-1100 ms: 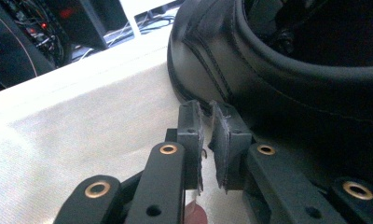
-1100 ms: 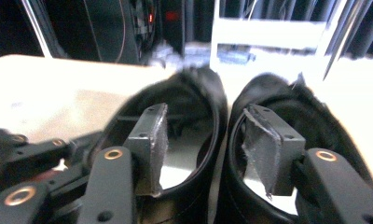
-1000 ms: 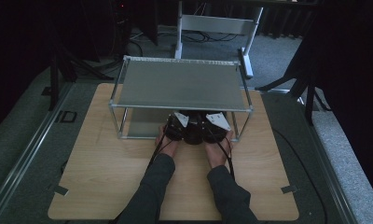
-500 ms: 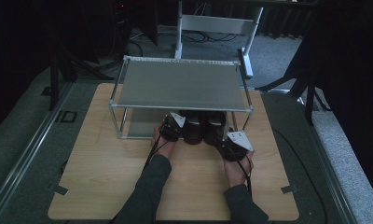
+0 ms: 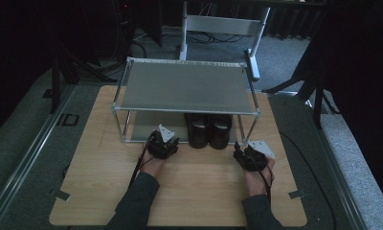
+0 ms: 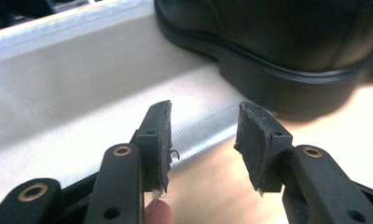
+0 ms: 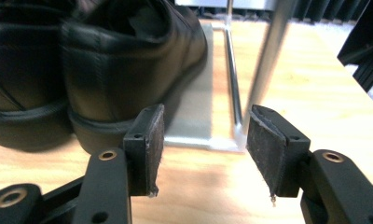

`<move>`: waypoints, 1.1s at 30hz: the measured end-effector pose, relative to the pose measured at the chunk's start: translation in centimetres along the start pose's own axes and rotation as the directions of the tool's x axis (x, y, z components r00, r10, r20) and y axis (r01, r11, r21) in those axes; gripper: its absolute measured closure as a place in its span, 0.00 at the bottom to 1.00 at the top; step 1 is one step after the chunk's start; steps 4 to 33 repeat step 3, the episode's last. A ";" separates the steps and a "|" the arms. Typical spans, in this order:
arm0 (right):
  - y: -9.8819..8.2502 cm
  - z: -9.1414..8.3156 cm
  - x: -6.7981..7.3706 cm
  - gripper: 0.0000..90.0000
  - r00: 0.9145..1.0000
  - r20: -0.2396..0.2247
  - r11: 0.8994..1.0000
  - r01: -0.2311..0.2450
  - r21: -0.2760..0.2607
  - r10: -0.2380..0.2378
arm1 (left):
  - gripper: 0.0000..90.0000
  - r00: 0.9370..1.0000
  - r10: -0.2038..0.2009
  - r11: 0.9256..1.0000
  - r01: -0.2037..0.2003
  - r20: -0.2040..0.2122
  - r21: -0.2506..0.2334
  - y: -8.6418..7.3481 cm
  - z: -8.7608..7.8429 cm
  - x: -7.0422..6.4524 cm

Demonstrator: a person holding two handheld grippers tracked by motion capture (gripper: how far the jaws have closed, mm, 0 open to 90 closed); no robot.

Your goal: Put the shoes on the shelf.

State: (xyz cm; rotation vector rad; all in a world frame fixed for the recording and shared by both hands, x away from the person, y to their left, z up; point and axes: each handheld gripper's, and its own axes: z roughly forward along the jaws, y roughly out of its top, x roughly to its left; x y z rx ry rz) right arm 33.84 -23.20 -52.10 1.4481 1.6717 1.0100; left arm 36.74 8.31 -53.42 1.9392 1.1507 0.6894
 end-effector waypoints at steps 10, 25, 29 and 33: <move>-0.3 0.1 -0.9 0.50 1.000 -0.012 0.999 -0.025 0.032 0.026 | 0.61 1.000 0.006 1.000 -0.006 0.024 -0.008 -0.6 -1.3 0.1; -0.3 0.1 -0.9 0.50 1.000 -0.012 0.999 -0.025 0.032 0.026 | 0.61 1.000 0.006 1.000 -0.006 0.024 -0.008 -0.6 -1.3 0.1; -0.3 0.1 -0.9 0.50 1.000 -0.012 0.999 -0.025 0.032 0.026 | 0.61 1.000 0.006 1.000 -0.006 0.024 -0.008 -0.6 -1.3 0.1; -0.3 0.1 -0.9 0.50 1.000 -0.012 0.999 -0.025 0.032 0.026 | 0.61 1.000 0.006 1.000 -0.006 0.024 -0.008 -0.6 -1.3 0.1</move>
